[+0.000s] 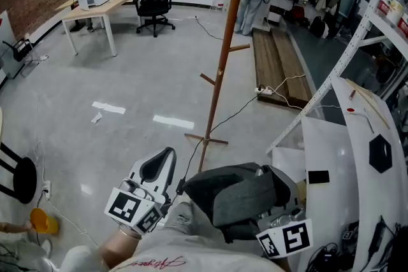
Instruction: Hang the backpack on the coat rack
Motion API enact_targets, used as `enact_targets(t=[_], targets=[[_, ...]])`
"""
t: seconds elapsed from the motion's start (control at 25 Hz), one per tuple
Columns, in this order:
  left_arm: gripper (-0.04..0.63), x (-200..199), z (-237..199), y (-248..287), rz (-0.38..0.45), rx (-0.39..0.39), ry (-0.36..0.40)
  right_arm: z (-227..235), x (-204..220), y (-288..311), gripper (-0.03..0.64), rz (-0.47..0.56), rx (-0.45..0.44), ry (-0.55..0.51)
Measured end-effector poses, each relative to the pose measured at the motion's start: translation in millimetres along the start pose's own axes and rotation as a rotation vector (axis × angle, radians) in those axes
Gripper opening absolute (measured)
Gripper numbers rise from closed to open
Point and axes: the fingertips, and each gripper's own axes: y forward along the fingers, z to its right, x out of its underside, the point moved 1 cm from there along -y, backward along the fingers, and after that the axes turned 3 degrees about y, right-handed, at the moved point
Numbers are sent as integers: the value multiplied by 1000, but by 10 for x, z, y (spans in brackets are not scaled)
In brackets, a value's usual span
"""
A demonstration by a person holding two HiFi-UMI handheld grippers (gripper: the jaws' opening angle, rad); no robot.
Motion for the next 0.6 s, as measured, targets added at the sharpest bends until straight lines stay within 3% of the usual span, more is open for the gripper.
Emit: enact_targets(t=[0.6], targets=[[21,-21,-845,1321,-10,72,-11,620,237,1270,34,-55,88,16]])
